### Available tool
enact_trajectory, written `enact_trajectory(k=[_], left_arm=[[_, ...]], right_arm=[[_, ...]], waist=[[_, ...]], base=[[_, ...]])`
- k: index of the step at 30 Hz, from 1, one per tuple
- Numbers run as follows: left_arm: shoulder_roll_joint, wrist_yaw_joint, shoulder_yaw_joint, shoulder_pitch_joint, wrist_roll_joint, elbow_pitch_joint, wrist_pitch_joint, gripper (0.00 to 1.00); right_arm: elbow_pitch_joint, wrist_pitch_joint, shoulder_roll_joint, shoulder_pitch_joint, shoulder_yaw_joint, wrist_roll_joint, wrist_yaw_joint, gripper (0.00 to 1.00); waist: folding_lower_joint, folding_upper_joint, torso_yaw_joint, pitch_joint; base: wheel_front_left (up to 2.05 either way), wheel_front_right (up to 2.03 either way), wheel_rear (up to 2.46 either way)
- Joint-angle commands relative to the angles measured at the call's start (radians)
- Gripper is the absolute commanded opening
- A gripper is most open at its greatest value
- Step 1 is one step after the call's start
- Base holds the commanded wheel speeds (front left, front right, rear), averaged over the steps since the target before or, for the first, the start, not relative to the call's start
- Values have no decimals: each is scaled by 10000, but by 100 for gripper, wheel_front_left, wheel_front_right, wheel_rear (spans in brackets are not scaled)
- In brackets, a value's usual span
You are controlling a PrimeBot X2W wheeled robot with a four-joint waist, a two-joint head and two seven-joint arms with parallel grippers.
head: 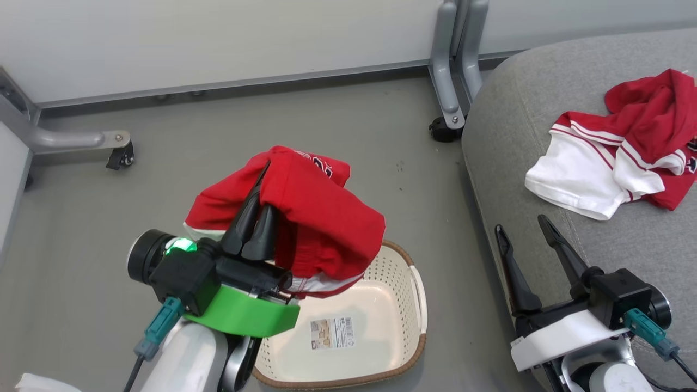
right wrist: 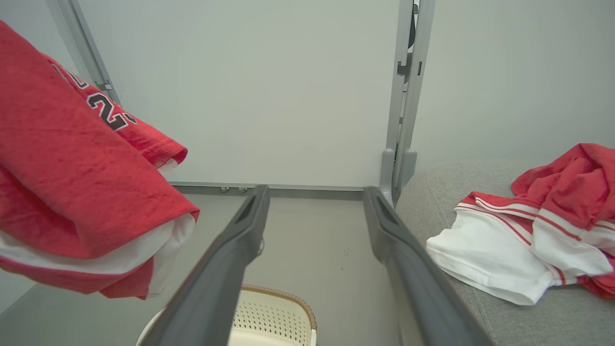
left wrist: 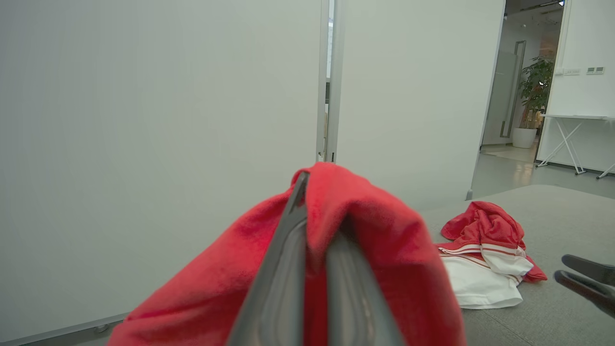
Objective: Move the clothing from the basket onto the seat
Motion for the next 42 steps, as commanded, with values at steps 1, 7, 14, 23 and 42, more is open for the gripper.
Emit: enact_trajectory(k=[1,7,14,23,42], left_arm=[[26,-45,97,245,89,-115,-29,0],[-52,-104,350,889,154,-519,-29,0],[-187,-282,489,1322,244,-791,-31,0],[-296,-485,632,1466,346,-908,-30,0],[-499,-701,738,1348,458,-895,-30,0]], right_arm=[[-54,59,2,183,4,44,1,100],[-67,119,86,490,56,113,1,100],[-25,150,153,658,120,185,1,100],[51,160,200,697,258,235,1,100],[-38,317,-51,83,1805,599,1,100]], waist=[[1,0,-59,-288],[1,0,-122,-670],[1,0,-95,-912],[1,0,-67,-1023],[1,0,84,-875]], base=[[0,0,0],[0,0,0],[0,0,0],[0,0,0],[0,0,0]])
